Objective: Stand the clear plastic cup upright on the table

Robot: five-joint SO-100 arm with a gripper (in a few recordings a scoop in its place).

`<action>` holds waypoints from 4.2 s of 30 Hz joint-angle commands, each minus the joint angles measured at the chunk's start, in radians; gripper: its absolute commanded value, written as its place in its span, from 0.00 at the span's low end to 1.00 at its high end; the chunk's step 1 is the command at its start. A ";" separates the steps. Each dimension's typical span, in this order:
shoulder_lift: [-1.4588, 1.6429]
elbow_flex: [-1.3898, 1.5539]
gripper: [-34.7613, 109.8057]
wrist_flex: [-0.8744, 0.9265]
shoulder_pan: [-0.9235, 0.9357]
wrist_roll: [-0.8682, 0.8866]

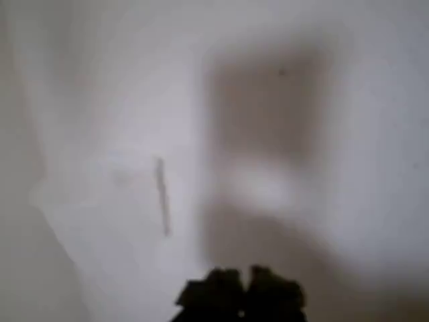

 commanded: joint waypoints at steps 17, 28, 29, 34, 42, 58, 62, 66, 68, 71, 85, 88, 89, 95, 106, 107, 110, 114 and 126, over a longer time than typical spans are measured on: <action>0.011 -0.003 0.28 -0.014 -0.100 -0.236; -0.719 -0.643 0.58 0.032 -0.118 -0.048; -0.848 -0.752 0.59 0.061 -0.114 -0.032; -1.270 -1.127 0.64 0.149 -0.133 0.009; -1.761 -1.483 0.64 0.244 -0.161 0.069; -2.063 -1.611 0.34 0.189 -0.083 0.032; -1.971 -1.640 0.31 0.227 -0.084 -0.009; -1.844 -1.709 0.30 0.298 -0.097 -0.083; -1.798 -1.782 0.30 0.354 -0.104 -0.121; -1.770 -1.950 0.30 0.453 -0.114 -0.189; -1.401 -1.407 0.37 -0.179 -0.054 -0.989; -1.183 -0.925 0.39 -0.632 -0.040 -1.152; -1.126 -0.770 0.39 -0.779 -0.037 -1.198; -1.197 -0.233 0.39 -1.502 -0.032 -1.361; -2.468 -0.425 0.56 -2.737 0.017 -1.542; -2.565 -0.472 0.59 -2.812 0.021 -1.555; -2.663 -0.537 0.71 -2.896 0.014 -1.595; -2.675 -0.560 0.77 -2.901 0.002 -1.660; -1.821 -0.313 0.78 -2.276 0.061 -1.405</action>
